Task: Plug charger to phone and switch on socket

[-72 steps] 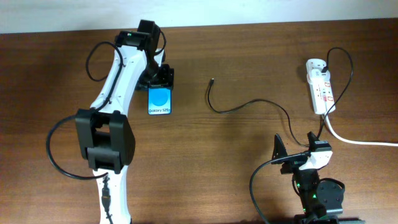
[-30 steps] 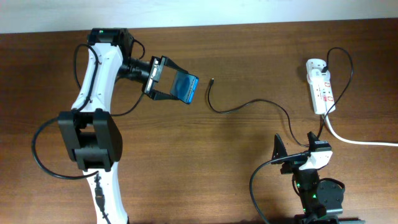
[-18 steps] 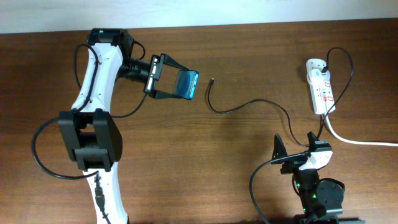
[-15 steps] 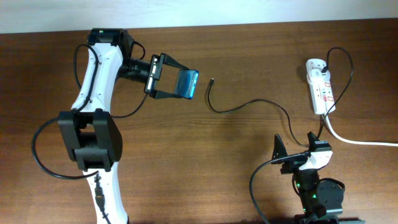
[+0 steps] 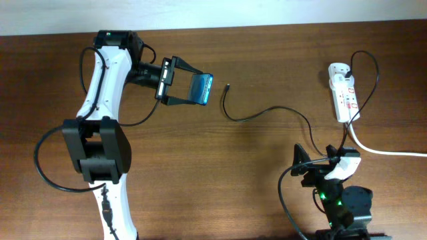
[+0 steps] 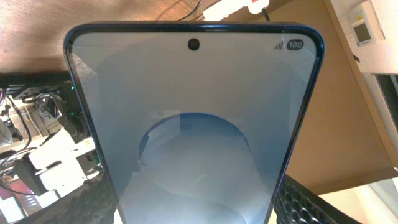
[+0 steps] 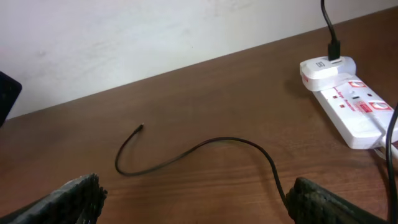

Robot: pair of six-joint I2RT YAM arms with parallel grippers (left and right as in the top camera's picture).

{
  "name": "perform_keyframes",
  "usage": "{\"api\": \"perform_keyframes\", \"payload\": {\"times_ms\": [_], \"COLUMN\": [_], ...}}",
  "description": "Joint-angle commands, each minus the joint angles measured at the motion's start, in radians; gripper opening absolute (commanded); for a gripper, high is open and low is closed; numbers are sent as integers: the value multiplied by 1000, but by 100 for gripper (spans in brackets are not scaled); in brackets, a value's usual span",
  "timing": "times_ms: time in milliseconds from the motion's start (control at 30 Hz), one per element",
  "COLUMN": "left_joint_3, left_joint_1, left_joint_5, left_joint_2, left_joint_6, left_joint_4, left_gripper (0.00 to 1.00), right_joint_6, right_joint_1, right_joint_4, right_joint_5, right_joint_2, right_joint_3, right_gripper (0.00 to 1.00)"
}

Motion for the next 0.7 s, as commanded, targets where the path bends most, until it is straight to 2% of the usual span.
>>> {"api": "perform_keyframes", "payload": {"times_ms": [0, 133, 267, 367, 667], "left_joint_3": [29, 29, 29, 29, 29], "left_joint_1": [3, 3, 3, 3, 3], "left_joint_5": [52, 52, 52, 52, 52], "left_joint_2": [0, 0, 0, 0, 0], "left_joint_6": [-9, -9, -9, -9, -9], "left_joint_4": [-5, -5, -5, -5, -5], "left_gripper": [0, 0, 0, 0, 0], "right_joint_6": [12, 12, 10, -64, -162], "right_joint_1": [6, 6, 6, 6, 5], "right_joint_4": [-1, -30, -158, -216, -673], "right_joint_5": [-44, -107, -174, -307, -316], "right_joint_2": [118, 335, 516, 607, 924], "right_joint_3": [106, 257, 425, 502, 927], "right_gripper": [98, 98, 98, 98, 98]}}
